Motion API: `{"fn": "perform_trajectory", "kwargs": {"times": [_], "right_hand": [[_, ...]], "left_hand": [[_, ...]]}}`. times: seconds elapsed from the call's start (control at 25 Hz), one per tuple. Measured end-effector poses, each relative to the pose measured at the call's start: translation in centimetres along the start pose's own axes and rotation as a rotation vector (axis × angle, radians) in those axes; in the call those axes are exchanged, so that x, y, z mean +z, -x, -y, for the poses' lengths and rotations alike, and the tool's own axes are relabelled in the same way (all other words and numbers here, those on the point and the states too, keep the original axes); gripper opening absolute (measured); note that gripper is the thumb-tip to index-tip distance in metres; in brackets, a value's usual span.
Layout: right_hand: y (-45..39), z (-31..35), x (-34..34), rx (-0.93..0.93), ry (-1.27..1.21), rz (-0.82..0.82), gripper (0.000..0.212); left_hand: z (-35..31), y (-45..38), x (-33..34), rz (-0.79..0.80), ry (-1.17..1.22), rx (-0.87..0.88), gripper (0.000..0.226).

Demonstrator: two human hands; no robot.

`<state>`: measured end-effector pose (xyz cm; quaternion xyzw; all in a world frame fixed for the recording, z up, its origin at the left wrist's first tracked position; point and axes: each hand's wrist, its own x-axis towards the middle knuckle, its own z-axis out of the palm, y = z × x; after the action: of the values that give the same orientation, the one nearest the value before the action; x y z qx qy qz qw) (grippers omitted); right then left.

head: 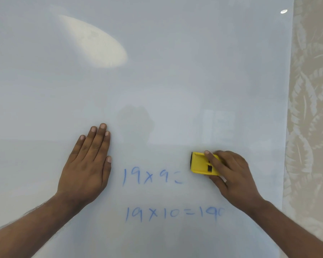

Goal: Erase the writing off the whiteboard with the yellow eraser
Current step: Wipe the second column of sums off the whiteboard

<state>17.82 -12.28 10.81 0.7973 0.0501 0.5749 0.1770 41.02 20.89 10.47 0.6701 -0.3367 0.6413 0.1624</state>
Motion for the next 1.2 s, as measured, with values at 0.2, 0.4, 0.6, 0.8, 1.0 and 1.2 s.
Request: {"fn": "perform_trajectory", "kwargs": {"times": [0.2, 0.4, 0.6, 0.8, 1.0, 1.2], "right_hand": [[4.0, 1.4, 1.4, -0.118, -0.017, 0.072, 0.050], [6.7, -1.6, -0.5, -0.244, 0.067, 0.202, 0.051], [0.2, -1.5, -1.2, 0.092, -0.053, -0.027, 0.055], [0.5, 4.2, 1.8, -0.047, -0.070, 0.014, 0.052], [3.7, 4.0, 1.2, -0.295, 0.027, 0.161, 0.048], [-1.8, 4.1, 1.0, -0.007, -0.034, -0.009, 0.051]], "left_hand": [[0.2, 0.2, -0.1, 0.015, 0.008, 0.016, 0.060], [0.1, 0.5, -0.2, 0.019, 0.004, 0.017, 0.060], [-0.1, 0.5, -0.1, 0.019, -0.003, 0.012, 0.060], [-0.1, 0.5, -0.3, 0.030, 0.008, 0.014, 0.060], [1.3, 1.1, -0.6, 0.067, 0.000, 0.074, 0.061], [0.5, 1.8, -0.4, 0.049, 0.003, 0.012, 0.060]]}}
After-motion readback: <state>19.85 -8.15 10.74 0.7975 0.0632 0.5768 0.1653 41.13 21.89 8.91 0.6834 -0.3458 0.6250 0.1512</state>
